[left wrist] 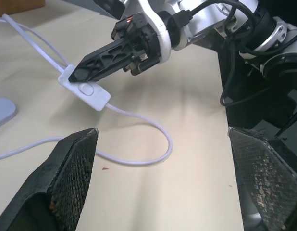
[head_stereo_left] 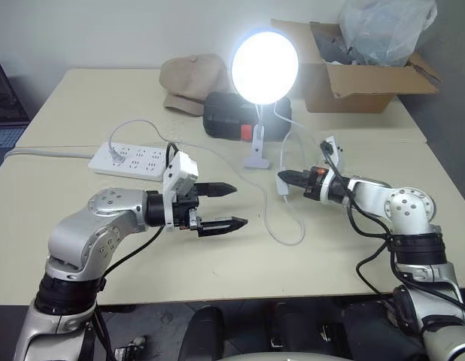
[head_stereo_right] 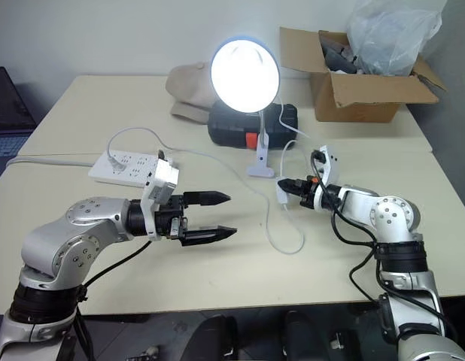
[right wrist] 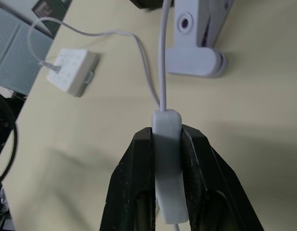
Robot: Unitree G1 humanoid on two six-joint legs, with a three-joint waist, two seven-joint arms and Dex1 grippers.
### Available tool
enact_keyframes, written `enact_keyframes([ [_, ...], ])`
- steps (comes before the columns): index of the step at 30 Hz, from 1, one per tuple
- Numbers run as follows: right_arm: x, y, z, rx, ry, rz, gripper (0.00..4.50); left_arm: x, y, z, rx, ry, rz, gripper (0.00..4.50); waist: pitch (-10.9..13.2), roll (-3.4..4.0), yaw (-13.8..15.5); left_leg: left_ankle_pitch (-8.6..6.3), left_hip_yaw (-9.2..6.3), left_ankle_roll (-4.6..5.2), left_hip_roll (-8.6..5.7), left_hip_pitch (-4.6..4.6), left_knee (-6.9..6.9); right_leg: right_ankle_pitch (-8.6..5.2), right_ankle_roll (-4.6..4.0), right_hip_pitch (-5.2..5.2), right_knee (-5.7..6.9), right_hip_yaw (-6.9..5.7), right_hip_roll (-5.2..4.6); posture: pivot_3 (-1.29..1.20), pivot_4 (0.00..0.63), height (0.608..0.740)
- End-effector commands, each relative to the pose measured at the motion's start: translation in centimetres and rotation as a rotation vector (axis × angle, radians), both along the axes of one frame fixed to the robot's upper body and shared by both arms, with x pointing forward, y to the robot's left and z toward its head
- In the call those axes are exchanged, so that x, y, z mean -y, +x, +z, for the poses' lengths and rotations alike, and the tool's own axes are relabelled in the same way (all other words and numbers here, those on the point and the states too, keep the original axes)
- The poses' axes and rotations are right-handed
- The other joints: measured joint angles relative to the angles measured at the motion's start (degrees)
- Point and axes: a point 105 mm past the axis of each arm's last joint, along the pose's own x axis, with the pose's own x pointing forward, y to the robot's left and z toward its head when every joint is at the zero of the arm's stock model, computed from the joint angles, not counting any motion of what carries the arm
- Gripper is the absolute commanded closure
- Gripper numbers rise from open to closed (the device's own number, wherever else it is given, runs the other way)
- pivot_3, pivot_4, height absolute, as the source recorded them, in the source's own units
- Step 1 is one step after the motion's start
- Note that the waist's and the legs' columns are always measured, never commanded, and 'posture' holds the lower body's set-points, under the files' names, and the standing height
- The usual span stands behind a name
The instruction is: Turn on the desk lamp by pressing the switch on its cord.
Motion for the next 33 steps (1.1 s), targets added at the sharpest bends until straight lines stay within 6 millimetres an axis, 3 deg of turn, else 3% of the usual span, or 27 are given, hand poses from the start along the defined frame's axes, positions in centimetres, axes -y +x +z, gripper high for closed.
enact_keyframes([
  [1,1.3,1.4,-1.1,-0.008,-0.072,-0.091,4.11,0.9,-1.2,-0.4,0.039,0.041,-0.05,0.0,0.0,0.0,0.0,0.0,0.0,0.0,0.0,0.01,0.02,0.0,0.0,0.01,0.0,0.0,0.0,0.0,0.15,0.74],
  [8,1.6,1.7,-1.6,-0.046,-0.079,-0.121,4.11,0.7,-1.5,-1.4,0.038,0.072,-0.043,0.0,0.0,0.01,0.0,0.0,0.01,0.0,0.0,0.07,0.01,0.01,0.02,0.03,0.02,0.02,0.0,0.0,0.15,0.74],
  [10,1.5,1.7,-1.5,-0.06,-0.063,-0.133,3.4,0.7,-1.5,-1.6,0.039,0.073,-0.04,0.0,0.0,0.0,0.0,0.0,0.02,0.0,0.0,0.08,0.0,0.01,0.01,0.05,0.01,0.03,0.0,0.0,0.15,0.74],
  [16,1.5,1.7,-0.3,-0.08,0.008,-0.172,2.17,0.5,-1.4,-1.9,0.039,0.075,-0.033,0.0,0.0,0.01,0.0,0.0,0.03,0.0,0.0,0.06,-0.02,0.01,0.0,0.03,0.0,0.04,0.0,0.0,0.15,0.74],
  [20,1.6,1.0,0.6,-0.077,0.03,-0.173,1.12,0.3,-1.3,-1.9,0.039,0.073,-0.029,0.0,0.0,0.0,0.0,0.0,0.03,0.0,0.0,0.06,-0.02,0.01,0.0,0.03,0.02,0.03,0.0,0.0,0.15,0.74],
  [25,2.6,-0.1,1.8,0.007,-0.05,-0.161,0.04,-0.1,-0.8,-1.8,0.044,0.048,0.006,0.0,0.0,0.01,0.0,0.0,0.03,0.01,0.0,0.06,-0.03,0.01,0.01,0.03,0.0,0.03,0.0,0.0,0.15,0.74],
  [28,3.6,-1.1,3.1,0.126,-0.118,-0.12,0.04,-0.4,0.5,-1.1,0.1,0.02,0.084,0.0,0.0,0.01,0.1,-0.01,0.02,0.01,-0.01,0.06,-0.03,-0.02,0.05,0.03,0.0,0.03,0.0,0.0,0.15,0.74],
  [30,3.5,-2.5,4.5,0.242,-0.135,-0.015,0.04,-0.6,1.4,-0.4,0.161,0.01,0.13,0.0,0.0,0.01,0.2,-0.01,0.03,0.02,-0.03,0.05,-0.03,-0.12,0.24,0.03,-0.02,0.03,-0.01,0.0,0.15,0.74],
  [33,4.7,-5.0,4.9,0.374,-0.272,0.135,0.04,-1.7,3.7,1.2,0.322,0.051,0.207,0.0,0.0,0.01,0.1,-0.01,0.02,0.02,0.01,0.05,-0.02,-0.13,0.25,0.01,-0.02,0.06,0.03,0.0,0.15,0.74],
])
